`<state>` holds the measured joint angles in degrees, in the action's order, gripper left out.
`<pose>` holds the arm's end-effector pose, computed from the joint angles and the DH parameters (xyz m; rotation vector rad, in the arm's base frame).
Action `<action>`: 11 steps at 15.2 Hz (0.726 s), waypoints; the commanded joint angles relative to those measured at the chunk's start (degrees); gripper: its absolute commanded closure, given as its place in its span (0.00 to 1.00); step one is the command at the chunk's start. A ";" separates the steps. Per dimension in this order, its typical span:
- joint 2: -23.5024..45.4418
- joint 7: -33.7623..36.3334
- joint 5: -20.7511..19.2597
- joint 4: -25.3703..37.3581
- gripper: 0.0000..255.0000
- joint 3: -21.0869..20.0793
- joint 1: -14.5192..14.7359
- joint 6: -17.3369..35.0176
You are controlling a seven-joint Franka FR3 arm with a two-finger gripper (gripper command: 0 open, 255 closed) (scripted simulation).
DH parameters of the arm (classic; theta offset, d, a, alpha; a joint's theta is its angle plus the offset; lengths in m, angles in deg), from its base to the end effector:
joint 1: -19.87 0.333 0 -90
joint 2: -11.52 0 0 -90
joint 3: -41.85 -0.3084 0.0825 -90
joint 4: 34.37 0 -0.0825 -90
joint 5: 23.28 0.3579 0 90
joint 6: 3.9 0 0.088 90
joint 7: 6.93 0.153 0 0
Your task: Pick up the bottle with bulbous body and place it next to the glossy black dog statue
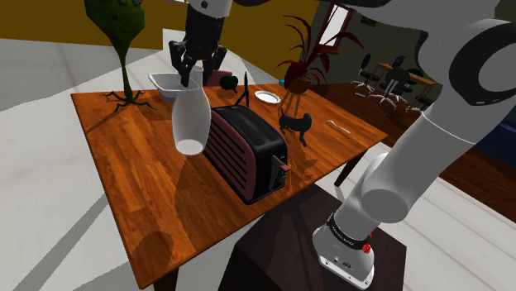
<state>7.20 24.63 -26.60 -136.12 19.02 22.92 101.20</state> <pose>0.4807 0.2313 0.5396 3.1154 -0.1352 0.2396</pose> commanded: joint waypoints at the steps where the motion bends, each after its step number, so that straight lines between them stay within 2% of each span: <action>1: -0.01 -0.17 0.04 1.61 1.00 0.04 -0.03 -1.60; 11: 1.87 -0.19 -0.66 11.46 1.00 -0.25 0.11 -9.74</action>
<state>9.04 24.42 -27.24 -125.56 18.81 22.99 92.33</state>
